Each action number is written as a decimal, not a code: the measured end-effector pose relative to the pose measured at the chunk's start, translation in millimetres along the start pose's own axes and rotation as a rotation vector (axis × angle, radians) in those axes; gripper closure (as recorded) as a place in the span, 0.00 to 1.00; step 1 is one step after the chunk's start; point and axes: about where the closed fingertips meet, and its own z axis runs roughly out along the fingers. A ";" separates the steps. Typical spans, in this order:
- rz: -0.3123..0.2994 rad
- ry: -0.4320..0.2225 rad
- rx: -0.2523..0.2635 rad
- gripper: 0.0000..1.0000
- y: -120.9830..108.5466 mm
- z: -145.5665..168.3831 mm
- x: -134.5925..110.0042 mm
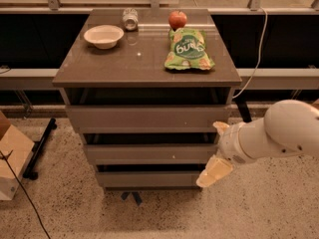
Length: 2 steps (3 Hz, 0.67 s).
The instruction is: Open bottom drawer
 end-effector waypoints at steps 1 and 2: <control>0.030 0.016 -0.006 0.00 8.2 43.7 22.4; 0.072 0.017 -0.017 0.00 19.3 100.6 55.1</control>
Offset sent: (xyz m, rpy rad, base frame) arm 0.0059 0.0132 -0.1621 0.0143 0.0812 -0.0722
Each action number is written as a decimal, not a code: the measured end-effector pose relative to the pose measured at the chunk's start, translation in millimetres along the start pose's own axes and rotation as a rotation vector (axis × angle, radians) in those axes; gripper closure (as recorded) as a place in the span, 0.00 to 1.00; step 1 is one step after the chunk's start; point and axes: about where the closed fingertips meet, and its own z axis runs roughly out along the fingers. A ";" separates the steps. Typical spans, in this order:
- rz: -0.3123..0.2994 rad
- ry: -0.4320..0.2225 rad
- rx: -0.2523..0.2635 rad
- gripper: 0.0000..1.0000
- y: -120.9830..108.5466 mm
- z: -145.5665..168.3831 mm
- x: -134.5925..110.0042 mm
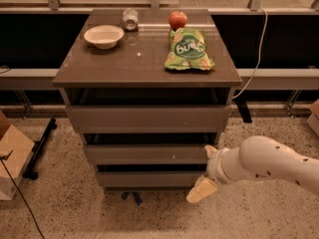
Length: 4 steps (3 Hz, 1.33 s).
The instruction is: Open bottom drawer
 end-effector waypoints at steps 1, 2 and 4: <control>0.029 -0.014 -0.003 0.00 0.9 31.5 18.7; 0.093 -0.044 -0.032 0.00 -0.8 81.4 49.7; 0.114 -0.029 -0.036 0.00 -7.8 108.0 64.4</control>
Offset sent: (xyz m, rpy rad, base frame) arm 0.0315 -0.0125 -0.1424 0.1320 0.0548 -0.0990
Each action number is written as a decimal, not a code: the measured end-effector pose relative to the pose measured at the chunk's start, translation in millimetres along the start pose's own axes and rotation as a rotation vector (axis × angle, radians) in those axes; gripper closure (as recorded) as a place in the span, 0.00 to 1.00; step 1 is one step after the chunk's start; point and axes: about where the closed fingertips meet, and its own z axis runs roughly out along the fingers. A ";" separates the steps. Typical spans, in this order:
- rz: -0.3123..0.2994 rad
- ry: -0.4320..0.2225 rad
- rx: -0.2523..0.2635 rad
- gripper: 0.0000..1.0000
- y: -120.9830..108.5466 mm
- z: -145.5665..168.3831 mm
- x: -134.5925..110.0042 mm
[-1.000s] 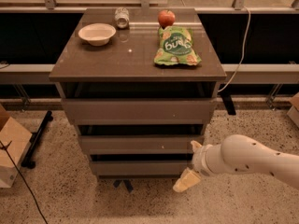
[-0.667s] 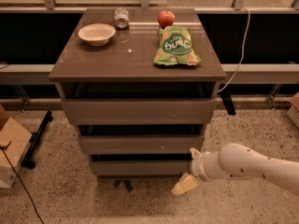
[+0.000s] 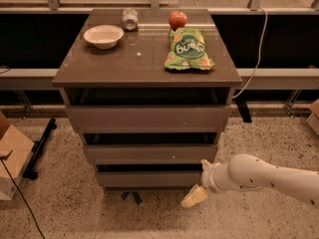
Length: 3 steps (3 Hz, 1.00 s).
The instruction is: Open bottom drawer
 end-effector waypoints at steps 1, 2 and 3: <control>0.027 -0.016 0.001 0.00 -13.4 32.5 18.8; 0.046 -0.040 -0.011 0.00 -23.5 68.5 40.1; 0.070 -0.065 -0.008 0.00 -35.0 96.9 60.8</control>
Offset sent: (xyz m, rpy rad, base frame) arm 0.0416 -0.0134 -0.1271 0.0894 0.0119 -0.0433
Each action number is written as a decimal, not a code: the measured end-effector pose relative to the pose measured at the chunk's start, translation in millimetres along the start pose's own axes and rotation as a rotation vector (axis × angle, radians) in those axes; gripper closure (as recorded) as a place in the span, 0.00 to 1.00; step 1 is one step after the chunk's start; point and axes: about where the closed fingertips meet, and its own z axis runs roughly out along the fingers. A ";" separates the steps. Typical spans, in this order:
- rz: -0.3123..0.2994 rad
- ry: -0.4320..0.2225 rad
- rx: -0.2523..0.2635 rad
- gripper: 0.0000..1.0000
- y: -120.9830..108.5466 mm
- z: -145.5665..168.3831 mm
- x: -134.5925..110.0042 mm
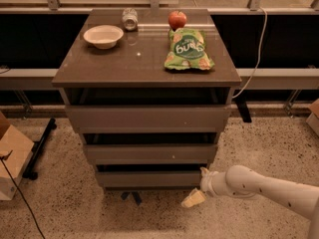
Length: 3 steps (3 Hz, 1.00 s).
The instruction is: Open bottom drawer
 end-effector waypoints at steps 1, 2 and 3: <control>0.028 -0.041 0.016 0.00 -16.7 20.5 17.0; 0.052 -0.082 0.028 0.00 -33.9 38.1 28.9; 0.076 -0.114 0.032 0.00 -50.8 55.5 34.6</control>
Offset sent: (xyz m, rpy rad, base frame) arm 0.0525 -0.0333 -0.0736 0.1173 -0.0663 -0.1057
